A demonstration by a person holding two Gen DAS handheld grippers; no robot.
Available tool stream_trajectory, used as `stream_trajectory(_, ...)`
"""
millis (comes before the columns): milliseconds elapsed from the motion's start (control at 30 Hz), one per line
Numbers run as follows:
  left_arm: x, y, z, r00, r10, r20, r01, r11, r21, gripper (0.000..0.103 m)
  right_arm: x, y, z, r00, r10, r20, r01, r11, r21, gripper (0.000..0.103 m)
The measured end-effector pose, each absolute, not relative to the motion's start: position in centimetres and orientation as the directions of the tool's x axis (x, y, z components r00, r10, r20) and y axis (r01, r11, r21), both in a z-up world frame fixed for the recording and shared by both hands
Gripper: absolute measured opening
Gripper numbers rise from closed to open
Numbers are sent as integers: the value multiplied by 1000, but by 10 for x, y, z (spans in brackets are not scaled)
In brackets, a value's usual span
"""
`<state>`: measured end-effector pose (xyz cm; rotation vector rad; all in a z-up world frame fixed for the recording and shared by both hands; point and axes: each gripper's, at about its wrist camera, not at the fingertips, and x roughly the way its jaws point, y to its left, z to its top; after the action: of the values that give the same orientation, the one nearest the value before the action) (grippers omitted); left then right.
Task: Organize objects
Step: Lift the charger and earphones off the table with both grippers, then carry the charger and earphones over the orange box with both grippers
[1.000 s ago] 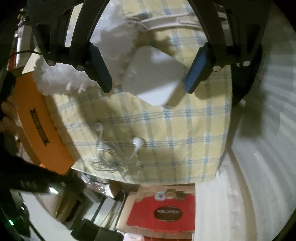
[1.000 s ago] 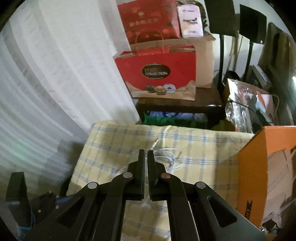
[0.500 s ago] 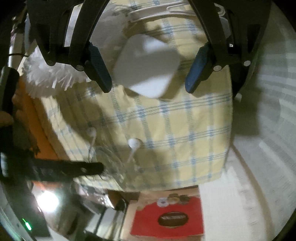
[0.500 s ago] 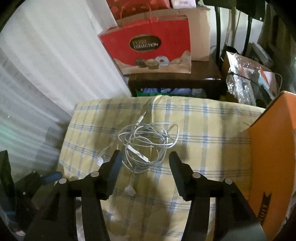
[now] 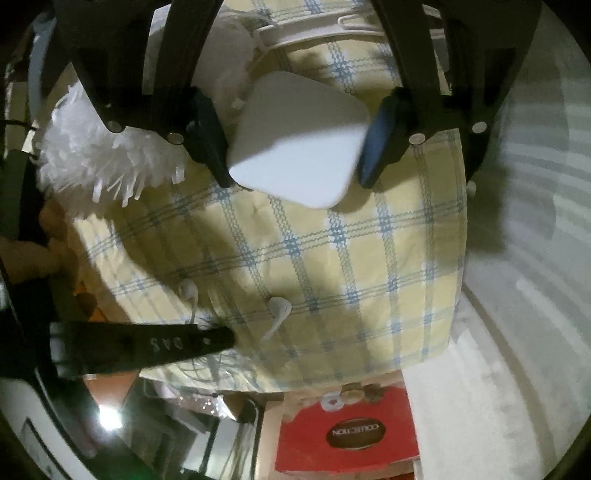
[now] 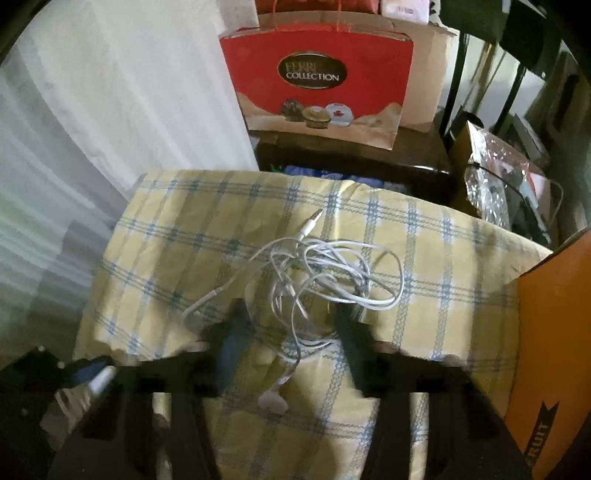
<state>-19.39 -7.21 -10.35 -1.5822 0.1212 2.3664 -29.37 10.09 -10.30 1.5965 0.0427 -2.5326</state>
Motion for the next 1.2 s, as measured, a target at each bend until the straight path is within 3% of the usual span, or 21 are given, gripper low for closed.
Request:
stream_trajectory(67, -195, -77, -102, -357, 214, -909, -263, -957, -122, 65, -294, 103, -104, -416, -132, -900, 147, -986, 77, 5)
stream_trajectory(500, -217, -92, -51, -437, 318, -841, -187, -947, -261, 65, -273, 151, -37, -546, -203, -813, 92, -979, 182, 3)
stream_trajectory(1200, -213, 42, 33, -438, 455, -776, -379, -876, -300, 65, -197, 263, 105, -695, -160, -701, 28, -980, 196, 3)
